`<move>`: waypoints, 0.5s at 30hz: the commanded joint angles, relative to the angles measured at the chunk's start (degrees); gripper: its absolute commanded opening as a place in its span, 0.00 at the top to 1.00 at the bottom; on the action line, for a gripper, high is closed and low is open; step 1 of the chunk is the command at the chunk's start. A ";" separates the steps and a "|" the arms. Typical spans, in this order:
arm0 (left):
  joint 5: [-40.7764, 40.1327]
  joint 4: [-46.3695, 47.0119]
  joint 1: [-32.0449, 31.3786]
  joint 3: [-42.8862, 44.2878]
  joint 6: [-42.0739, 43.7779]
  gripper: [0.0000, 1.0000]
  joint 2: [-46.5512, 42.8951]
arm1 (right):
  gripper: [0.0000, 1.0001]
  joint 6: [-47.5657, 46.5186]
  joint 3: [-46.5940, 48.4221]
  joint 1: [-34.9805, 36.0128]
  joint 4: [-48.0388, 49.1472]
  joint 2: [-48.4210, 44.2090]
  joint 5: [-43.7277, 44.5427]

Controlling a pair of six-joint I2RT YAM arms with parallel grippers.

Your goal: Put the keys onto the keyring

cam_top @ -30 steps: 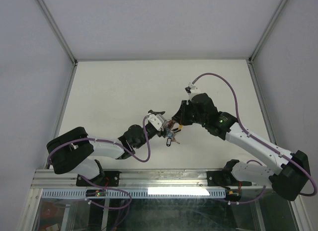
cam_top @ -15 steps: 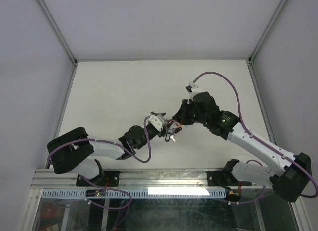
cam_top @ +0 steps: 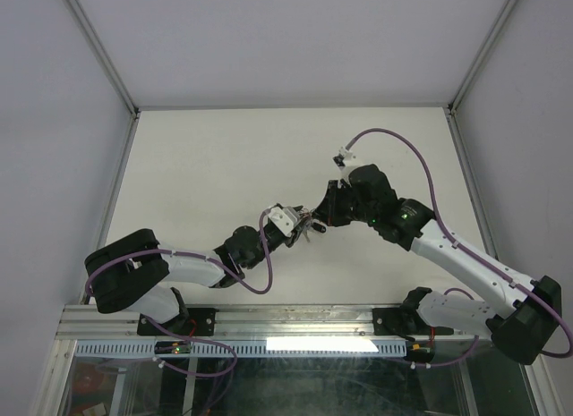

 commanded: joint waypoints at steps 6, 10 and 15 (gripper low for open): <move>-4.45 1.88 0.15 1.78 1.61 0.58 0.53 | 1.00 -2.83 5.34 -0.02 -3.07 -0.03 -4.69; -4.66 2.00 0.15 1.66 1.69 0.52 0.55 | 1.00 -3.95 6.56 -0.04 -5.05 1.40 -5.71; -4.90 2.14 0.15 1.65 1.70 0.52 0.46 | 1.00 -4.86 7.24 -0.04 -6.45 3.02 -7.55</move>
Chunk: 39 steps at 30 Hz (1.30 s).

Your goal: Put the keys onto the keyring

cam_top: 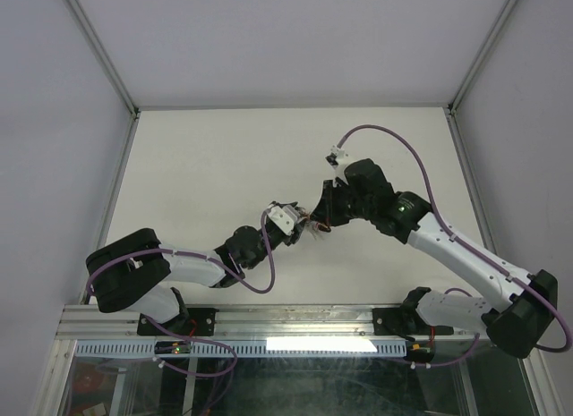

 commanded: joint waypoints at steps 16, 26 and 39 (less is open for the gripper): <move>-3.08 2.80 0.11 1.21 0.37 0.57 0.04 | 1.00 -3.00 3.01 0.04 -4.49 3.31 -6.95; -2.19 2.42 0.11 -0.68 -0.90 0.37 -1.81 | 1.00 -3.18 2.59 -0.43 -5.02 2.17 -1.16; 14.54 1.57 0.11 -9.53 -5.58 0.47 -12.55 | 1.00 -2.16 2.30 -3.59 -0.25 -0.40 2.54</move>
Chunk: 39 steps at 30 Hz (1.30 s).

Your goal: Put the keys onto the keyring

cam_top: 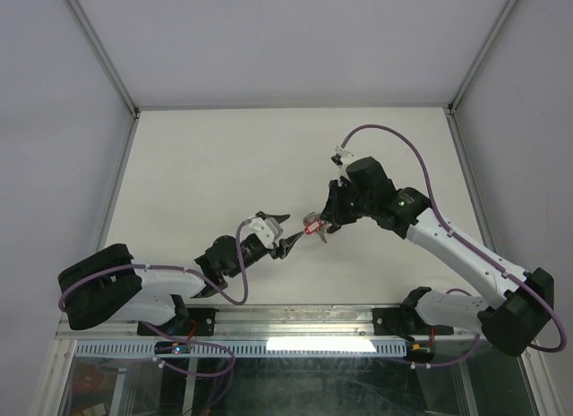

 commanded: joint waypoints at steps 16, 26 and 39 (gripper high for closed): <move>11.46 12.85 0.04 1.89 -9.87 0.44 3.77 | 1.00 5.38 -0.90 -1.58 9.43 -5.35 3.47; 11.23 12.17 0.04 3.85 -9.29 0.54 5.28 | 1.00 12.90 -4.56 -2.21 17.74 -6.71 4.98; 6.68 18.11 0.04 5.79 -10.92 0.50 14.43 | 1.00 14.24 -5.05 -2.23 19.53 -8.64 3.71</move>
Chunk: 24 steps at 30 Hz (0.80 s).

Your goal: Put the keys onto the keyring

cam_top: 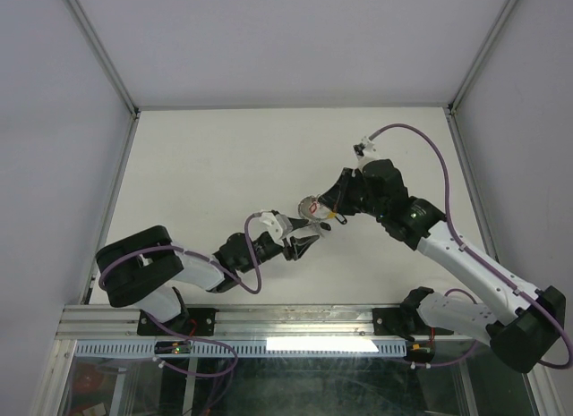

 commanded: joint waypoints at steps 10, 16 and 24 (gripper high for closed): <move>-5.55 10.66 0.04 3.17 -0.99 0.46 3.40 | 1.00 1.34 0.50 -0.27 5.11 -2.76 -1.57; -5.21 11.75 0.04 4.84 -0.82 0.49 4.86 | 1.00 1.49 0.42 -0.24 5.15 -2.94 -2.15; -8.08 11.98 0.04 6.11 -0.27 0.62 6.00 | 1.00 1.87 0.27 -0.27 5.21 -3.38 -2.82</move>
